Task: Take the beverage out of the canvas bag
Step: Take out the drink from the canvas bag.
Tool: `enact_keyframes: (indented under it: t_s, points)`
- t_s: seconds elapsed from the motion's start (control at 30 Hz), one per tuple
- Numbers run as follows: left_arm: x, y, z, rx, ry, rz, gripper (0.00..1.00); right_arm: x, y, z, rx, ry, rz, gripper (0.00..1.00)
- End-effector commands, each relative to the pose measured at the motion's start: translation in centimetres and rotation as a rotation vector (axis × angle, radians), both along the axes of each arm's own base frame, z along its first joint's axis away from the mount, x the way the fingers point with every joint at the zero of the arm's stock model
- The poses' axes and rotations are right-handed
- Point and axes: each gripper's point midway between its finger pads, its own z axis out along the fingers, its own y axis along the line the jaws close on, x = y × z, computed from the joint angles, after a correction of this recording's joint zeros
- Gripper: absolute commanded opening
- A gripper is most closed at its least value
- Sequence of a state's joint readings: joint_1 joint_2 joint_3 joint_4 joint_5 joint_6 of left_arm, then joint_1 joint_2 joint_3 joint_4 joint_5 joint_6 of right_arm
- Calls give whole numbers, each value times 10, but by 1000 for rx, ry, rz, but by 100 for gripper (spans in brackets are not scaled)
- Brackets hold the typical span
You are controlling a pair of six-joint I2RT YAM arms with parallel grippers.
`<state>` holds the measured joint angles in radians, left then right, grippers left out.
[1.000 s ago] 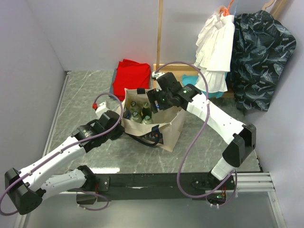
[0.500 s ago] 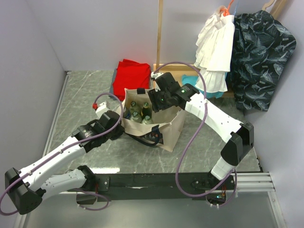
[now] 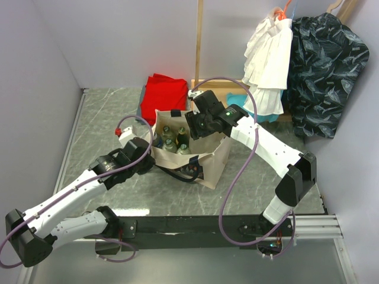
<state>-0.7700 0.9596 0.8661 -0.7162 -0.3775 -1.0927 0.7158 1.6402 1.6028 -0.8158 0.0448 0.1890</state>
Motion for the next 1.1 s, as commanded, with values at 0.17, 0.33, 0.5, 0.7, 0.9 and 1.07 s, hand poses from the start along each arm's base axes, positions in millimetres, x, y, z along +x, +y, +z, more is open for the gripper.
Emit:
enact_keyframes:
  t_s: [0.17,0.33,0.5,0.7,0.9,1.07]
  points:
    - [-21,22,-13,116,74,-17,2,-1,4,-4,-2,13,0,56]
    - [-20,22,-9,111,69,-12,2,0,5,-9,-13,26,-1,42]
    - [-20,20,-8,105,66,-17,2,2,5,-5,3,3,-13,31]
    - [-18,17,-7,96,59,-24,2,0,1,-2,-2,3,-14,11]
    - [-17,17,-7,101,61,-28,2,-2,1,4,11,-10,-8,0]
    - [-16,17,-4,97,48,-26,2,0,-3,12,14,-38,-24,0]
